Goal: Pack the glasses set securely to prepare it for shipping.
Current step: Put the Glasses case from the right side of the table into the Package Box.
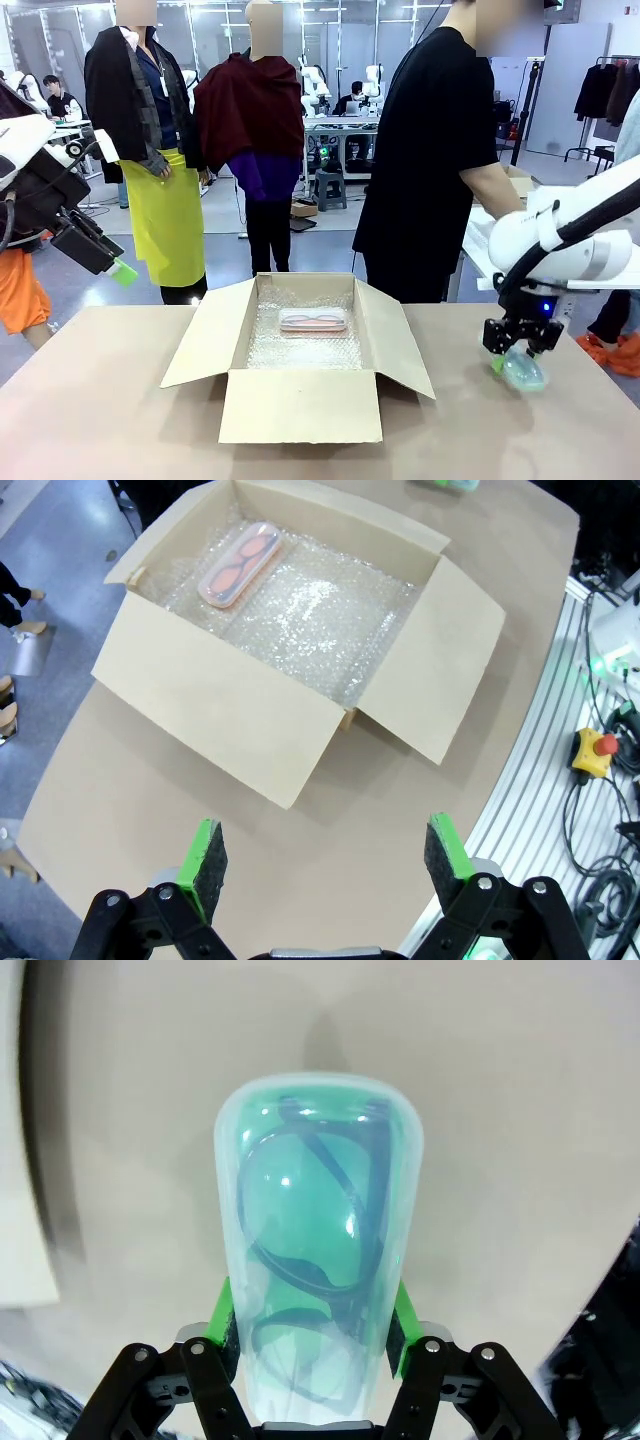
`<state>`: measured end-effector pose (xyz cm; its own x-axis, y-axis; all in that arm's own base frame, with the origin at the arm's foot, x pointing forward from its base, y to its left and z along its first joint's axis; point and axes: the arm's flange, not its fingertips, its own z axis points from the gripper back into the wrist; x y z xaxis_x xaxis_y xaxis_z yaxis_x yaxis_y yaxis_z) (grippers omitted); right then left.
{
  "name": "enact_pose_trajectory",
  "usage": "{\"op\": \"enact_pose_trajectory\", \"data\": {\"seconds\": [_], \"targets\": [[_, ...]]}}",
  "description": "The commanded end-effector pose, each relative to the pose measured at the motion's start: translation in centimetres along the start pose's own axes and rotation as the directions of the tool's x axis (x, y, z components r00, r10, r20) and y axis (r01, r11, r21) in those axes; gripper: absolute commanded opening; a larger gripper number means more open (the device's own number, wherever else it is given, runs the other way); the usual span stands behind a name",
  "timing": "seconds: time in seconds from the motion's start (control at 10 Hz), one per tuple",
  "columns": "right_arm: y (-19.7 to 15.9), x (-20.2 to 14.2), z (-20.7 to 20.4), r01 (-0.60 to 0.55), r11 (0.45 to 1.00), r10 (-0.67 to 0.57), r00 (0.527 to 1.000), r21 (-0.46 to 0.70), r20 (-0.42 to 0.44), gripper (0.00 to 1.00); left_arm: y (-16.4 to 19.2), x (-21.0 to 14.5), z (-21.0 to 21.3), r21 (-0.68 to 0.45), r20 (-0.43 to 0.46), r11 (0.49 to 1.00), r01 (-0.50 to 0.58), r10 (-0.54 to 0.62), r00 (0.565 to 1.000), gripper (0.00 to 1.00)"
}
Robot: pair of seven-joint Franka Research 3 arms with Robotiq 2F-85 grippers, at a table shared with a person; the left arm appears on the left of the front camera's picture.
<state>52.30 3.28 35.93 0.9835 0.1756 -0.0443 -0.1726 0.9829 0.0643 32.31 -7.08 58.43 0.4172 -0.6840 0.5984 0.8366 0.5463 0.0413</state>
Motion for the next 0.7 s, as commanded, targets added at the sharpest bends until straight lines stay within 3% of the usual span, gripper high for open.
{"op": "enact_pose_trajectory", "data": {"seconds": [0.0,0.2,0.3,0.4,0.5,0.6], "targets": [[2.0,-0.3,5.4,-0.177,0.98,0.175,0.984,-0.088,-0.031,0.26,-0.1,0.0,0.2,-0.018,0.014,1.0,-0.004,0.005,1.0,1.0],[4.3,0.1,8.6,-0.249,0.958,0.248,0.968,-0.142,-0.029,0.26,-0.1,0.0,0.2,-0.018,0.014,1.0,-0.004,0.005,1.0,1.0],[6.1,0.1,10.2,-0.353,0.922,0.347,0.936,-0.162,-0.062,0.26,-0.1,0.0,0.2,-0.018,0.014,1.0,-0.004,0.005,1.0,1.0],[7.8,-0.3,11.4,-0.577,0.796,0.571,0.816,-0.183,-0.091,0.26,-0.1,0.0,0.2,-0.018,0.014,1.0,-0.004,0.005,1.0,1.0],[9.4,-0.7,12.2,-0.788,0.576,0.777,0.61,-0.216,-0.154,0.26,-0.1,0.0,0.2,-0.018,0.014,1.0,-0.004,0.005,1.0,1.0],[11.7,-0.4,13.0,-0.901,0.404,0.893,0.427,-0.159,-0.145,0.26,-0.1,0.0,0.2,-0.018,0.014,1.0,-0.004,0.005,1.0,1.0]]}}
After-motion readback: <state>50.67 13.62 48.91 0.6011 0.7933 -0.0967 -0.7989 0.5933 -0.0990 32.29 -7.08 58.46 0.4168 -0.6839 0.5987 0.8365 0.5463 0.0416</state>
